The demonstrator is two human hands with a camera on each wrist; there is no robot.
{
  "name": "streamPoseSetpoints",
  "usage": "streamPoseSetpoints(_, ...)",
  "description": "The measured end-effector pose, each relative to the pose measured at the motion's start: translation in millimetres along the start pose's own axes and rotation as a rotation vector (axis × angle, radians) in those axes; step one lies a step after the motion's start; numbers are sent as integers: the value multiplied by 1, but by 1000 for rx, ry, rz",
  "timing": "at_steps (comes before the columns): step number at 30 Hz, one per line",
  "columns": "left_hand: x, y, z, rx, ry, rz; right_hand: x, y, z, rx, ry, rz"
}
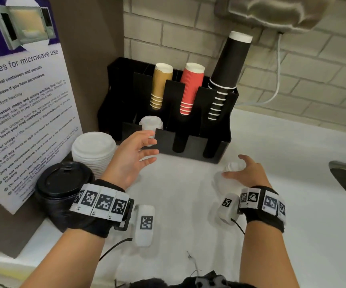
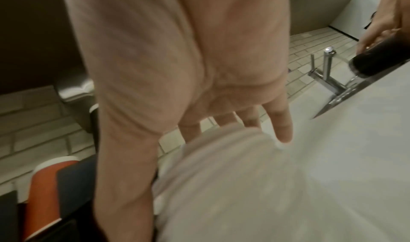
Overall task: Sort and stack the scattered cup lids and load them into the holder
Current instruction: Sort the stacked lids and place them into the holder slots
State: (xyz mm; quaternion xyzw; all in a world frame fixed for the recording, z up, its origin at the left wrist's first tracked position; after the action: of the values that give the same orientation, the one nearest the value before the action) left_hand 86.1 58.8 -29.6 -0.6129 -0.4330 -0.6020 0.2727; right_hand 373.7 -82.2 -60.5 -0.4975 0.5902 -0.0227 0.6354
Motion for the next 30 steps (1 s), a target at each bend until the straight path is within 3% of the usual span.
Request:
streamPoseSetpoints(10,-9,7,4,-16,-32,6,2,-6,1,27,-102,101)
streamPoseSetpoints(14,-13,11,5,-37,-25,20,-24,-19,-9,58,-252,138)
streamPoseSetpoints(16,-15,19,4,-79,-32,52,-48,-13,-21,-40,-388,257)
streamPoseSetpoints(19,-23,37,-1,-219,-95,67,-87,14,-46,-315,-565,425)
streamPoseSetpoints(23,-27,55,-7,-409,-86,-5,-112,53,-68,-555,-639,526)
streamPoseSetpoints(30,-26,39,-8,-326,-24,-141,-110,76,-70,-732,-576,497)
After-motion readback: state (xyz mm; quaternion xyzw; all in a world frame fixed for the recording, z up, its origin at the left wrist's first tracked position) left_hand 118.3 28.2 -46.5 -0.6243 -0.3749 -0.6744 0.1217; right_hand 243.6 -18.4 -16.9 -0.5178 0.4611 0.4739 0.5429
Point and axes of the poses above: each hand's wrist, its own z-axis towards the middle knuckle, its own y-axis out of the palm, x = y × z, the point moved 4 cm from there along z, towards the middle knuckle, and after that the axes turned 13 degrees about z, right-handed, at the moved point
